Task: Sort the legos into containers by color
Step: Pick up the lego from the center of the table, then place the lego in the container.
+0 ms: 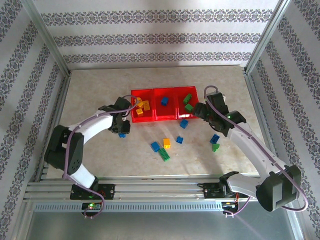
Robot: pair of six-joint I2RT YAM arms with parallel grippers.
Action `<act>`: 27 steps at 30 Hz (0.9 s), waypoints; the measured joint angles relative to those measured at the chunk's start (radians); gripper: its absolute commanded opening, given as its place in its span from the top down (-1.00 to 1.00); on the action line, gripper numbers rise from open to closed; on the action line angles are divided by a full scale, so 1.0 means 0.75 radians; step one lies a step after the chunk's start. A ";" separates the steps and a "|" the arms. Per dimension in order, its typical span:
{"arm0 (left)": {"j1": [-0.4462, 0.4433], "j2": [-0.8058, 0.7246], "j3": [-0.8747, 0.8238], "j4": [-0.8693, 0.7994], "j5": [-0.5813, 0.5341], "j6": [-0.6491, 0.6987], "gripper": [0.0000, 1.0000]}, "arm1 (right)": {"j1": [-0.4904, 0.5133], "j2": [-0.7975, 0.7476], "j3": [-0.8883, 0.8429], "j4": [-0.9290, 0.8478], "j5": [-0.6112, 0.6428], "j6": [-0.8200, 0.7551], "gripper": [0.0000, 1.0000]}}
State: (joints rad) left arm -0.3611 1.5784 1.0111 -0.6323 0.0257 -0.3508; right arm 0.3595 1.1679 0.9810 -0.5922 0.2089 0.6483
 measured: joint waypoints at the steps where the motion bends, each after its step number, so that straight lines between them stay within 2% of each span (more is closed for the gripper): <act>1: -0.006 -0.036 0.001 0.015 0.013 -0.024 0.63 | -0.006 -0.006 -0.008 0.001 -0.005 0.000 -0.72; 5: -0.059 -0.102 0.026 0.076 0.036 -0.108 0.63 | -0.038 -0.029 -0.048 -0.001 -0.021 0.002 -0.85; 10: -0.195 -0.053 0.149 0.189 0.024 -0.189 0.63 | -0.058 -0.044 -0.086 -0.004 -0.026 0.001 -0.96; 19: -0.381 0.381 0.690 0.297 -0.111 -0.158 0.60 | -0.058 -0.051 -0.144 -0.004 -0.036 0.006 -0.96; 23: -0.413 0.556 0.879 0.283 -0.172 -0.117 0.58 | -0.058 -0.051 -0.169 -0.003 -0.043 0.007 -0.96; 27: -0.415 0.661 0.966 0.254 -0.220 -0.097 0.48 | -0.058 -0.051 -0.193 0.004 -0.062 0.014 -0.86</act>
State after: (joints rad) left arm -0.6724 2.0739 1.7355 -0.4416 -0.1390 -0.4232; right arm 0.3161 1.1297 0.8364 -0.5896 0.1627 0.6590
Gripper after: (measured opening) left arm 0.333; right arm 0.955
